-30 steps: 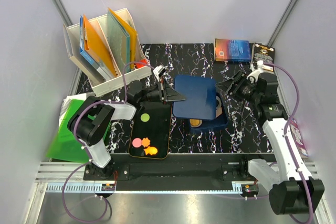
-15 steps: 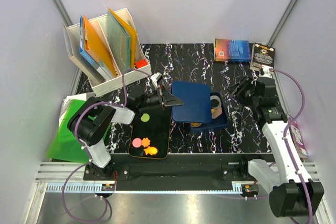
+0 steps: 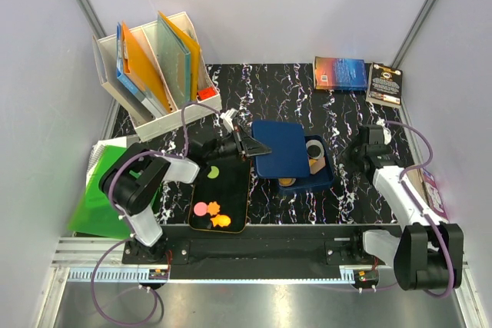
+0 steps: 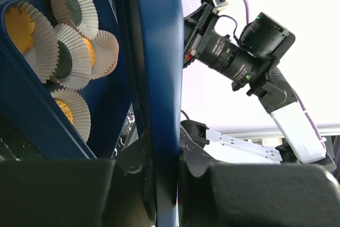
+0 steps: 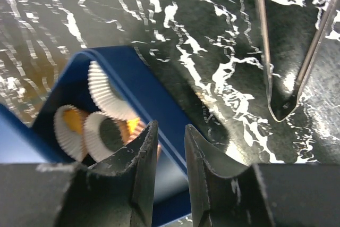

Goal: Pack the cookies

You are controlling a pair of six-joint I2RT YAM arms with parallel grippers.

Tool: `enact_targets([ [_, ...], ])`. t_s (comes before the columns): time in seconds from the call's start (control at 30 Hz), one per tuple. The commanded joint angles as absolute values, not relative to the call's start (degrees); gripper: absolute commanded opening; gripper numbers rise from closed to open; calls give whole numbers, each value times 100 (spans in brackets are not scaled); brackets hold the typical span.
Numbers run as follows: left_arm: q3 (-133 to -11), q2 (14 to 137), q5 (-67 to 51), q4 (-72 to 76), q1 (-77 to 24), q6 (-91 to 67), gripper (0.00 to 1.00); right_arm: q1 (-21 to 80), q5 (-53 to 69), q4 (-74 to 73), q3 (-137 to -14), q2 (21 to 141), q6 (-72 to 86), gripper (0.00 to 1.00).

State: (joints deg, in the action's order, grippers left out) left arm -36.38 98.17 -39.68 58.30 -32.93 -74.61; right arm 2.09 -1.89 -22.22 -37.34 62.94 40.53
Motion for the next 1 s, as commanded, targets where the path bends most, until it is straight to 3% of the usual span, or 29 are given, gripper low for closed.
enact_targets([
  [0.0, -3955, 10116, -3806, 6459, -3392, -7541, 0, 220, -457, -1907, -3639, 6494, 4122, 34],
  [0.37, -4060, 10643, -3876, 6382, -3638, -7594, 0, 220, -27, -1398, -3243, 7031, 4061, 34],
  [0.83, -4667, 10564, -3823, 3271, -3665, -6408, 11, 220, 642, -1151, -3059, 7233, 4025, 33],
  [0.97, -4667, 10486, -3832, 3199, -3577, -6434, 0, 220, 624, -1151, -3032, 7155, 4008, 32],
])
